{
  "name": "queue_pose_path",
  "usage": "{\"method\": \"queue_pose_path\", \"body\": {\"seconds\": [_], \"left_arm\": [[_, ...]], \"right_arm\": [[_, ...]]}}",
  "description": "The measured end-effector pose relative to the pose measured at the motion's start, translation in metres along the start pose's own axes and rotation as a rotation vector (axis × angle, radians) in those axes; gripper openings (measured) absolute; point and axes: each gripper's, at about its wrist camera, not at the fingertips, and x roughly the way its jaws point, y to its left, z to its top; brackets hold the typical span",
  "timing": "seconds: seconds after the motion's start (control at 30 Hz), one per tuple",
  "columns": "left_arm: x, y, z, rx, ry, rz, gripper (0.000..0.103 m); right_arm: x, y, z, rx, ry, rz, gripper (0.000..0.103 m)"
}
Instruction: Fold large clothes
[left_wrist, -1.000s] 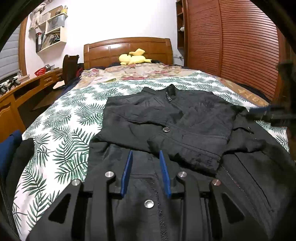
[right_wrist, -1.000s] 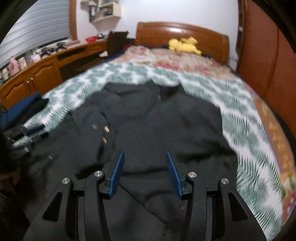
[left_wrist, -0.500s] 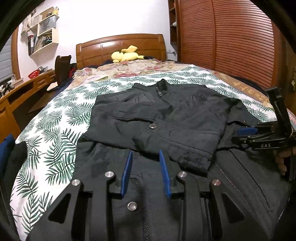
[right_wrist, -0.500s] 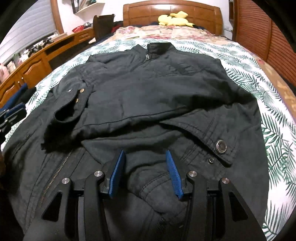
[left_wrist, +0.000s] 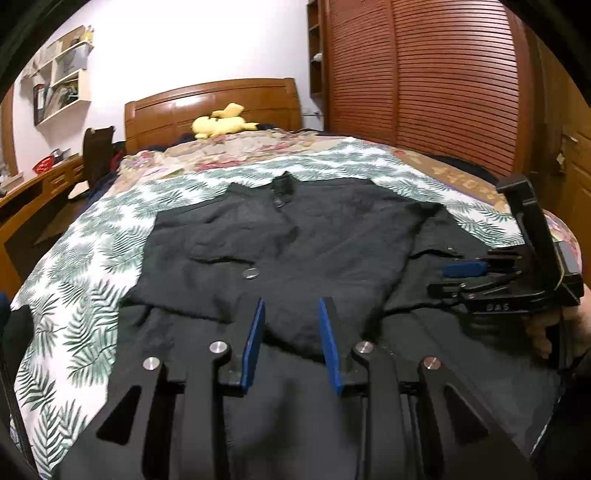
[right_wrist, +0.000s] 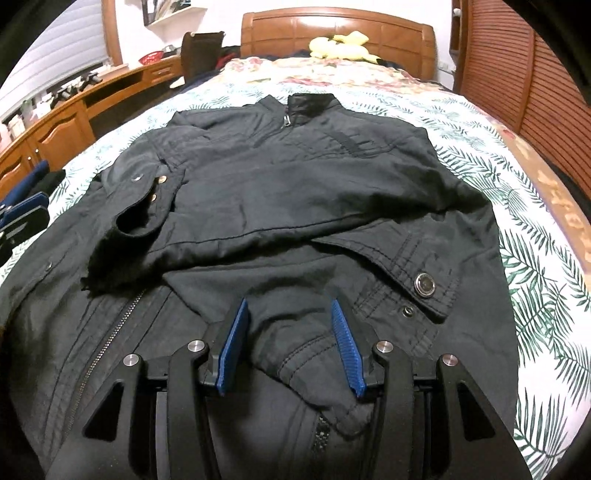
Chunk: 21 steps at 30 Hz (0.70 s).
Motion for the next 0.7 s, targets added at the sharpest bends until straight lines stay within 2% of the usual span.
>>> {"method": "queue_pose_path", "body": {"seconds": [0.3, 0.7], "left_arm": [[0.024, -0.043, 0.010, 0.077, 0.042, -0.049, 0.028], [0.060, -0.059, 0.011, 0.114, 0.131, 0.014, 0.028]], "right_arm": [[-0.007, -0.005, -0.004, 0.021, -0.007, 0.022, 0.048], [-0.014, -0.005, -0.012, 0.015, -0.025, 0.032, 0.048]]}}
